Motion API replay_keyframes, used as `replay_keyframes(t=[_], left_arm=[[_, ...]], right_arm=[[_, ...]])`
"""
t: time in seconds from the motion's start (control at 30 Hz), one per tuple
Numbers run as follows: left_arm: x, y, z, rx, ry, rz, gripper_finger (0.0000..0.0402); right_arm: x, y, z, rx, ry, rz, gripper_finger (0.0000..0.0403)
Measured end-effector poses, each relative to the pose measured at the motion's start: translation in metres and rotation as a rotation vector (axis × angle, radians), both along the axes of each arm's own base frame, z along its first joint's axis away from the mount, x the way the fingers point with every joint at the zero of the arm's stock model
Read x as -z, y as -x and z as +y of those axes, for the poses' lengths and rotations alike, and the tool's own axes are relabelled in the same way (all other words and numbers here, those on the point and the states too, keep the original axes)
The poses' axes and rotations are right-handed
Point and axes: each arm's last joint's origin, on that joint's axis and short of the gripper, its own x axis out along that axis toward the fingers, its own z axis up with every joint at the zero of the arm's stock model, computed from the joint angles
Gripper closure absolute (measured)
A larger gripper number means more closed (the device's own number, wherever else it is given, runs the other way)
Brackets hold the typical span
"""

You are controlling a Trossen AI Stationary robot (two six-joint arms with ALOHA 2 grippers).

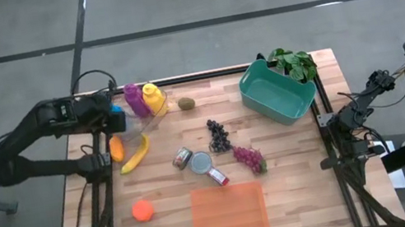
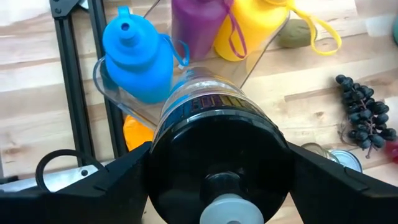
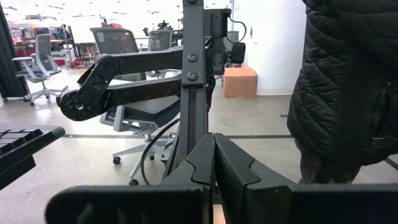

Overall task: Pick & Place Food Item
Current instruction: Put the transparent water bottle into the transparent bin

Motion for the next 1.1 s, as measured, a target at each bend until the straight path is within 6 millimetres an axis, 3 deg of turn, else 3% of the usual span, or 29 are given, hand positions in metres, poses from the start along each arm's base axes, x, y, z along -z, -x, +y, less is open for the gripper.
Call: replay_keyframes(t=[0.33, 1.1], left_arm=[[0.003, -0.001, 0.014, -0.055, 0.044, 0.026, 0.0084], [0.028, -0.032, 0.055, -0.037, 0.22, 0.173, 0.0084]], right_arm=[[0.0, 0.0, 0.0, 0.0, 0.0, 0.0, 0.0395], [0.0, 0.0, 0.0, 0.0, 0.0, 0.0, 0.0395]])
